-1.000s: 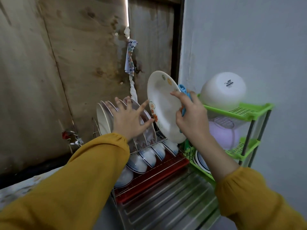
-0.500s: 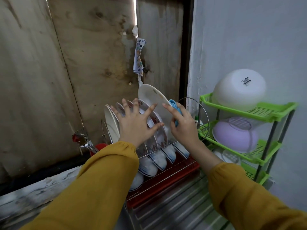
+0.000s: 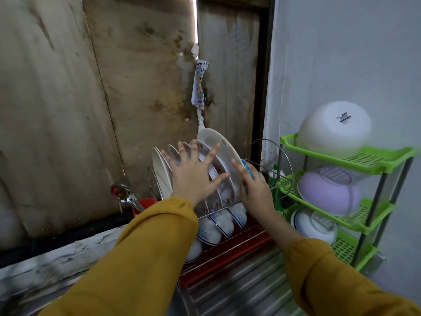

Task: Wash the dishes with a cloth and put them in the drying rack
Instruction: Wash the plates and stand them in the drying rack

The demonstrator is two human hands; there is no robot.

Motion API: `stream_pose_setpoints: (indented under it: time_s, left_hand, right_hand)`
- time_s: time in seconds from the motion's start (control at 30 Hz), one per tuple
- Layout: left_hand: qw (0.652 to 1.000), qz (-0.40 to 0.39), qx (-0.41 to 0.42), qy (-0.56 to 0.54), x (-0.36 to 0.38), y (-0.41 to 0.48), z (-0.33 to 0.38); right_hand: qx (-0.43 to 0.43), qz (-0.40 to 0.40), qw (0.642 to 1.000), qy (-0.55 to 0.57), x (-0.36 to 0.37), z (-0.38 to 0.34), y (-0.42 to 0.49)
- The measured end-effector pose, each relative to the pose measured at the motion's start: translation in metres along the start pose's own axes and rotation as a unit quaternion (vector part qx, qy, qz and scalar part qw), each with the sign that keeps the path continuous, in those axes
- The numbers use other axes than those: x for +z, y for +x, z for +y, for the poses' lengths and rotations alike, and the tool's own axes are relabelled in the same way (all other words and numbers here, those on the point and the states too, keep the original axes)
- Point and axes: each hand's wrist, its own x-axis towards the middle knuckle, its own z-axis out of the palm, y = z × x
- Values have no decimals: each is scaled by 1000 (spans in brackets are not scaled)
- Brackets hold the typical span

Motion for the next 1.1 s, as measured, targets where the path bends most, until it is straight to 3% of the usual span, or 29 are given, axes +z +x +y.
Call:
stream_pose_setpoints:
  time_s: [0.23, 0.53, 0.7, 0.83, 1.1]
  left_hand:
    - [1000, 11, -24, -7, -3, -9, 5]
    - [995, 42, -39, -86, -12, -50, 1]
    - [999, -11, -29, 14, -14, -101, -18]
    - [999, -38, 7, 25, -26, -141, -41]
    - [994, -75, -75, 7, -59, -241, -120]
  right_hand:
    - [5, -42, 998, -35, -18, -4, -6]
    - [-8, 66, 997, 26, -57, -44, -24]
    - [-21, 24, 987, 154, -57, -93, -47]
    - [-18, -32, 972, 231, -40, -136, -71]
    - [-20, -102, 948, 299, 14, -238, -121]
